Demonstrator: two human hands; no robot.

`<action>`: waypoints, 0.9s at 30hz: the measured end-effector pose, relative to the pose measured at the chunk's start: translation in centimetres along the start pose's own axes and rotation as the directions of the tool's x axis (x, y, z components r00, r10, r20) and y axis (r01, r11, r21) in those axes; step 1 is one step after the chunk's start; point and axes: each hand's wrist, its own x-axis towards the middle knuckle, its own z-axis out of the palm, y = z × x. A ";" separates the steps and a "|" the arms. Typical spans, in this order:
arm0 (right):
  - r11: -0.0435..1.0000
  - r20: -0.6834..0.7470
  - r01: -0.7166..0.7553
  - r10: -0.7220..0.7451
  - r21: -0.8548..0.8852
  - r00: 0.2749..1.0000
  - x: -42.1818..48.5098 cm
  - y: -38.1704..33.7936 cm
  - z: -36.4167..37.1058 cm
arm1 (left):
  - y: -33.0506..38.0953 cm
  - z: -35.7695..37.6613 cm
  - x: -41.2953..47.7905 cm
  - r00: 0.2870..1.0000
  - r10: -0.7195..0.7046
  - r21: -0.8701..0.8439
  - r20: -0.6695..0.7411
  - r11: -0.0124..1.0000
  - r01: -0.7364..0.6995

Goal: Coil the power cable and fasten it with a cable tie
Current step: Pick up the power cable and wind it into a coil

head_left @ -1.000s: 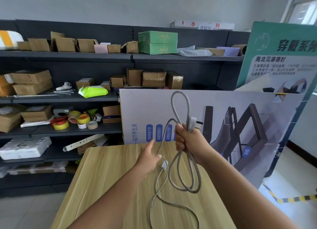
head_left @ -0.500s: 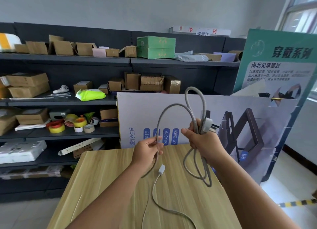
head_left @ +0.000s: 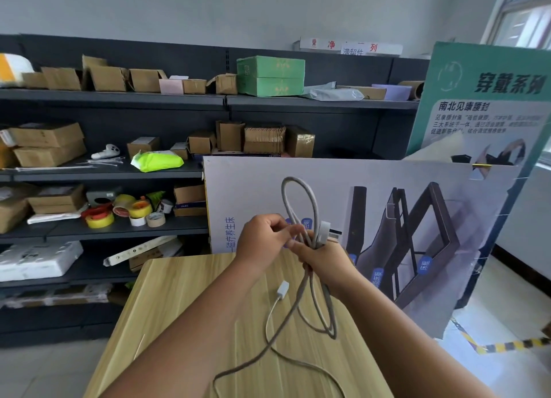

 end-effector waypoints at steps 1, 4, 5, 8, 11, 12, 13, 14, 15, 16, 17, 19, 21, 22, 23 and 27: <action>0.999 -0.027 0.033 -0.034 -0.006 0.999 0.1 0.0 -0.1 | -0.3 -0.2 -0.3 0.999 -0.034 0.018 0.025 0.999 0.034; 0.996 -0.105 0.074 -0.068 0.056 0.992 0.6 -0.7 -0.8 | -2.0 -0.3 -2.1 0.926 -0.293 0.159 0.238 0.952 0.260; 0.992 -0.135 0.057 -0.041 0.115 0.990 0.8 -1.2 -1.1 | -2.9 -0.1 -2.9 0.842 -0.421 0.267 0.337 0.900 0.344; 0.960 -0.212 0.061 -0.001 0.275 0.977 1.3 -3.5 -2.0 | -5.3 0.9 -5.5 0.463 -0.725 0.545 0.510 0.689 0.477; 0.895 -0.175 0.148 -0.080 0.421 0.981 0.9 -5.4 -2.2 | -7.8 2.5 -6.6 0.180 -0.702 0.416 0.689 0.587 0.695; 0.870 -0.138 0.160 -0.107 0.466 0.985 0.5 -5.8 -2.0 | -8.5 3.2 -6.6 0.194 -0.621 0.206 0.759 0.513 0.834; 0.854 -0.093 0.156 -0.126 0.497 0.988 0.1 -6.0 -1.6 | -9.2 3.9 -6.4 0.264 -0.535 -0.058 0.803 0.371 0.927; 0.847 -0.047 0.140 -0.136 0.513 0.990 -0.4 -6.0 -1.2 | -9.8 4.6 -5.9 0.355 -0.469 -0.297 0.809 0.195 0.935; 0.845 0.000 0.118 -0.138 0.522 0.990 -1.0 -5.9 -0.8 | -10.2 5.2 -5.3 0.438 -0.446 -0.472 0.781 0.039 0.881; 0.842 0.048 0.091 -0.137 0.532 0.989 -1.5 -5.5 -0.5 | -10.6 5.4 -4.7 0.491 -0.461 -0.583 0.739 -0.074 0.809; 0.834 0.101 0.059 -0.136 0.548 0.986 -2.0 -5.0 -0.4 | -10.8 5.4 -4.1 0.515 -0.501 -0.653 0.695 -0.141 0.744; 0.815 0.213 -0.013 -0.137 0.579 0.967 -2.9 -3.6 -0.9 | -11.7 4.5 -3.2 0.511 -0.598 -0.736 0.618 -0.212 0.643; 0.851 0.281 -0.066 -0.098 0.521 0.955 -3.4 -1.8 -2.5 | -12.0 2.9 -2.9 0.517 -0.653 -0.782 0.554 -0.195 0.593; 0.901 0.265 -0.075 -0.046 0.428 0.963 -3.5 -0.8 -3.3 | -11.7 2.1 -2.8 0.536 -0.668 -0.785 0.516 -0.120 0.607; 0.954 0.210 -0.084 0.024 0.286 0.978 -3.4 0.4 -4.1 | -11.0 1.3 -2.7 0.576 -0.663 -0.776 0.478 -0.010 0.631; 0.979 -0.040 -0.176 0.173 -0.101 0.984 -2.2 4.0 -4.8 | -5.8 0.4 -2.9 0.812 -0.405 -0.740 0.421 0.363 0.566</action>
